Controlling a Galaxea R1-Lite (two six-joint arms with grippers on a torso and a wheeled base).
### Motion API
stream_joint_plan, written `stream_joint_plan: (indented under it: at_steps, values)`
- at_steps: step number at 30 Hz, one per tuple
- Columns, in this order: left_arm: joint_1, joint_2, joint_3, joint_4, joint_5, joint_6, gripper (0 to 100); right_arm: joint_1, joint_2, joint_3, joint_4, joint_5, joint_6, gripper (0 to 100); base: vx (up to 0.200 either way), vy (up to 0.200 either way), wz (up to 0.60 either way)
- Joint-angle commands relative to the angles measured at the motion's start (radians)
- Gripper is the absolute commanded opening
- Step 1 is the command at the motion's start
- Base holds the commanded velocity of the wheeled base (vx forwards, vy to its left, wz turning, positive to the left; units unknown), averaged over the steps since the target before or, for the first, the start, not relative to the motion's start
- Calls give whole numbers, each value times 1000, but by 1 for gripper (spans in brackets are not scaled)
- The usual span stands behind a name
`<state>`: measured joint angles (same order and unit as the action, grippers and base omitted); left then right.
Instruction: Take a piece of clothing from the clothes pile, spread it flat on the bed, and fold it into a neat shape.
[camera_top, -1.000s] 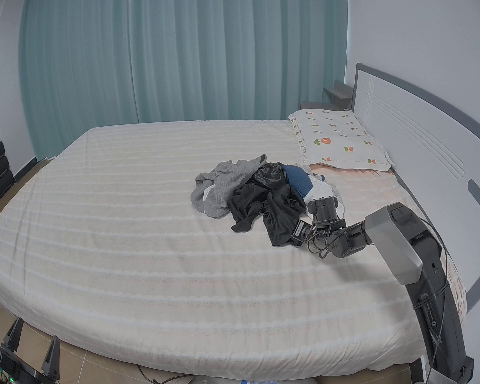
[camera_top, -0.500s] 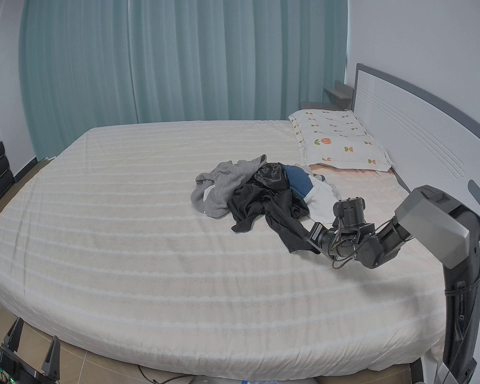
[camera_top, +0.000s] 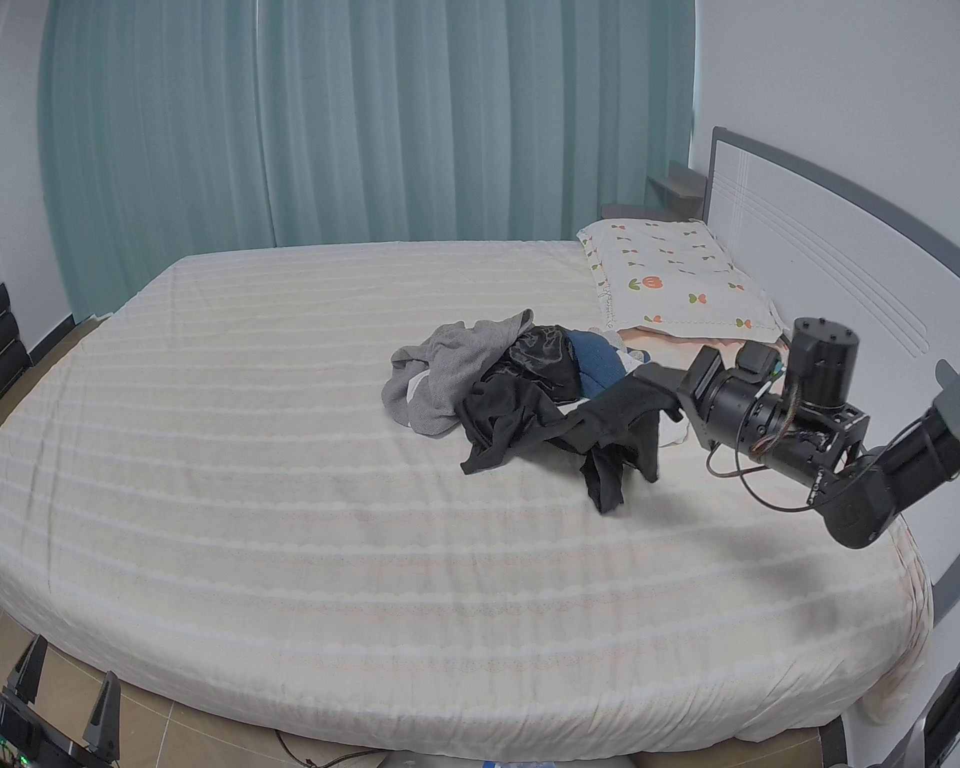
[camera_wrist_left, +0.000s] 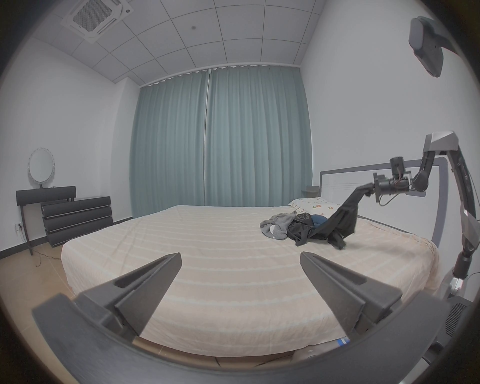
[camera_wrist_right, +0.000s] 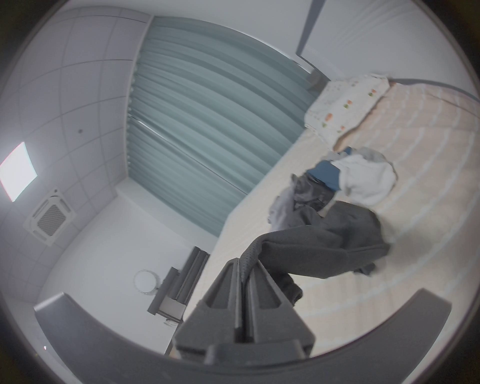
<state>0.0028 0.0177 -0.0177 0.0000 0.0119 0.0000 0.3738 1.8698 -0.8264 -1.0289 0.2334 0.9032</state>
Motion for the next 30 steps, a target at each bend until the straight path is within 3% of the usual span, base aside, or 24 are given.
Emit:
stream_joint_plan:
  at_steps: [1,11,30]
  values:
    - [0,-18,16,0,0,0,100,37,-133,32,-10,1,-4,0,0,0,0]
    - [2,-18,16,-5,-6,23,100,63,-261,125,-131,4,-27,0,0,0,0]
    - [2,-18,8,-31,17,-20,100,77,-279,153,-137,9,-29,0,0,0,0]
